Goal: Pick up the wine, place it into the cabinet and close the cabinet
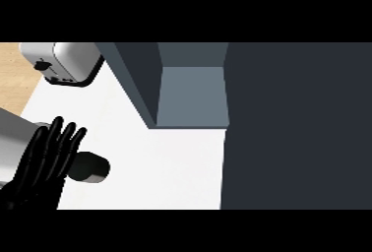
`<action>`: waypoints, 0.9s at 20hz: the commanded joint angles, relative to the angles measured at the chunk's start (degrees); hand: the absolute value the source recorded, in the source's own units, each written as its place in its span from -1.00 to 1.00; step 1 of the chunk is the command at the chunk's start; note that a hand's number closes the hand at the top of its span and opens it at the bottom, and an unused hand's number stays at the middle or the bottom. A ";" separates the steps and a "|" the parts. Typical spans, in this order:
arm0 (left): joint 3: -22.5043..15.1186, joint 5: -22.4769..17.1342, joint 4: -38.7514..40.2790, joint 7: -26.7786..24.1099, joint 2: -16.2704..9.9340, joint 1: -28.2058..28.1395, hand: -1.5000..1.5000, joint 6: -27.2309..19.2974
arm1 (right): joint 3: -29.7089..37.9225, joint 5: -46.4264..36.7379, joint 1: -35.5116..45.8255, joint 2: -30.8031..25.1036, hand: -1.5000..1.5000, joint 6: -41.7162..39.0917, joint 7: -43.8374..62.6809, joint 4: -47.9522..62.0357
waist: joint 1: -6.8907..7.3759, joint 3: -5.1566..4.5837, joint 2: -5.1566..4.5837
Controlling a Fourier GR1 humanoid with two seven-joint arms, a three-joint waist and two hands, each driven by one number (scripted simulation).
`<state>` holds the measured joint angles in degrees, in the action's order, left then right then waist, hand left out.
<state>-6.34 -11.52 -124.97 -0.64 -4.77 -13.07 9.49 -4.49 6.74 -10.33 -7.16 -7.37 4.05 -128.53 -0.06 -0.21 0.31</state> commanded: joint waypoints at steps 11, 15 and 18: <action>-10.17 -4.73 -18.99 12.60 2.04 -11.95 -1.00 -2.65 | -1.38 6.68 -0.68 -1.82 -1.00 0.23 17.82 -16.30 | 0.21 0.20 -0.15; -9.39 -2.65 -14.92 8.86 1.99 -10.58 -1.00 -1.96 | -0.91 5.59 6.27 -1.37 -1.00 0.77 18.65 -10.29 | 0.42 0.19 -0.25; -8.82 -6.23 -22.00 12.86 0.30 -14.78 -1.00 -2.98 | -0.97 4.93 7.39 -1.44 -1.00 2.74 22.02 -12.51 | 0.76 0.17 -0.18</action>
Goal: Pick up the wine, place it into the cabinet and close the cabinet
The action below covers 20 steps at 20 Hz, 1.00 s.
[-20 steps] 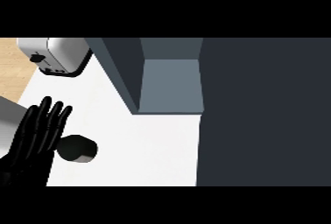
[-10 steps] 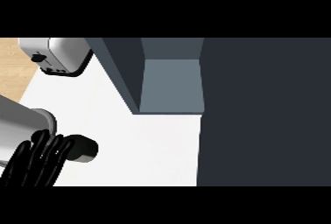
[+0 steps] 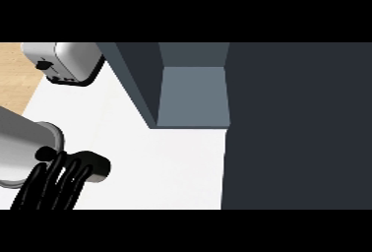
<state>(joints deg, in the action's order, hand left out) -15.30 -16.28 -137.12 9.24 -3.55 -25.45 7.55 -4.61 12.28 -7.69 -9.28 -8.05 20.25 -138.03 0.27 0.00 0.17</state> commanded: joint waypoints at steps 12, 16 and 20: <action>7.65 -2.78 -10.21 7.81 -0.88 2.31 -1.00 -6.14 | -1.25 0.64 1.96 0.55 -1.00 3.62 8.22 -8.40 | -0.19 -0.01 0.10; 15.46 -8.37 -9.02 6.44 -3.31 1.64 -1.00 -2.91 | -0.83 -0.23 0.95 -0.23 -1.00 4.07 8.94 -10.22 | -0.10 -0.07 0.24; 19.92 -11.03 -8.85 7.94 -4.06 1.89 -1.00 -2.09 | -0.48 -0.33 5.47 0.08 -1.00 4.90 8.97 -6.74 | 0.26 -0.06 0.13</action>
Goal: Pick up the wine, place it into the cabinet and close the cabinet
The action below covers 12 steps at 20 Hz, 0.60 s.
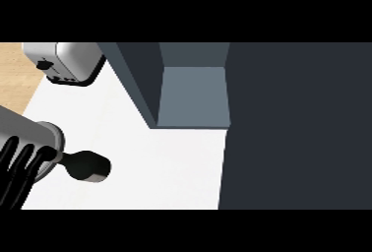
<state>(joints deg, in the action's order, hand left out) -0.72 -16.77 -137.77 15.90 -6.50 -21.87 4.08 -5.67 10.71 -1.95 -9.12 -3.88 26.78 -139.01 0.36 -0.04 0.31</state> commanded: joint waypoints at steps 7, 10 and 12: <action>11.86 -13.19 0.91 0.83 -0.55 2.64 -1.00 3.07 | 2.82 3.87 -0.08 -0.95 -1.00 0.82 5.07 -8.36 | -0.37 -0.02 -0.04; 15.07 -14.41 4.32 -2.02 -0.31 1.00 -1.00 6.32 | 3.98 4.49 1.97 -1.47 -1.00 1.39 7.54 -8.47 | -0.15 -0.03 -0.08; 18.90 -19.33 4.68 3.90 -4.22 5.41 -1.00 4.69 | 3.95 5.67 -0.27 -1.66 -1.00 -0.16 7.05 -9.57 | -0.60 0.02 -0.09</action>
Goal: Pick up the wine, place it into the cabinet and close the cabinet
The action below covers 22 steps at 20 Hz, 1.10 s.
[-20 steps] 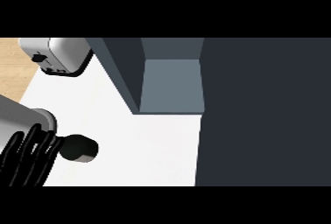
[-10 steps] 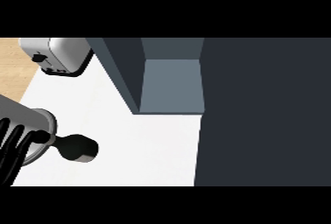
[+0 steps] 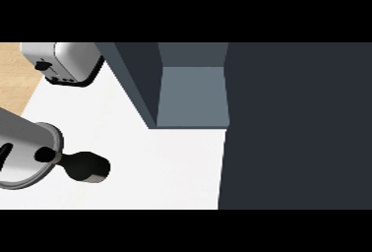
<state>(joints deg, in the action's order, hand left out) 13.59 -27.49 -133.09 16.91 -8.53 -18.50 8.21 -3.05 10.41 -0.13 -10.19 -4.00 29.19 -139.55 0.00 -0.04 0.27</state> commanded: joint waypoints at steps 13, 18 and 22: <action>6.35 -6.49 17.27 -3.53 -1.54 2.76 -1.00 11.29 | 1.60 5.60 1.06 0.29 -1.00 0.54 7.27 -9.41 | -0.33 0.01 -0.16; 4.83 -1.83 26.56 -9.53 1.05 5.18 -1.00 14.31 | -0.09 3.54 -1.85 1.28 -1.00 -0.31 5.23 -9.75 | -0.69 0.02 -0.18; 6.89 3.04 26.94 -15.47 2.74 3.64 -1.00 14.07 | -0.81 2.51 4.54 1.92 -1.00 2.59 8.83 -8.23 | -0.15 -0.01 -0.17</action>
<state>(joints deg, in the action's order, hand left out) 20.00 -28.91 -109.07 6.61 -7.72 -15.19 22.02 -4.80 9.35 3.10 -8.57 -3.12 33.69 -140.43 -0.31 -0.04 0.12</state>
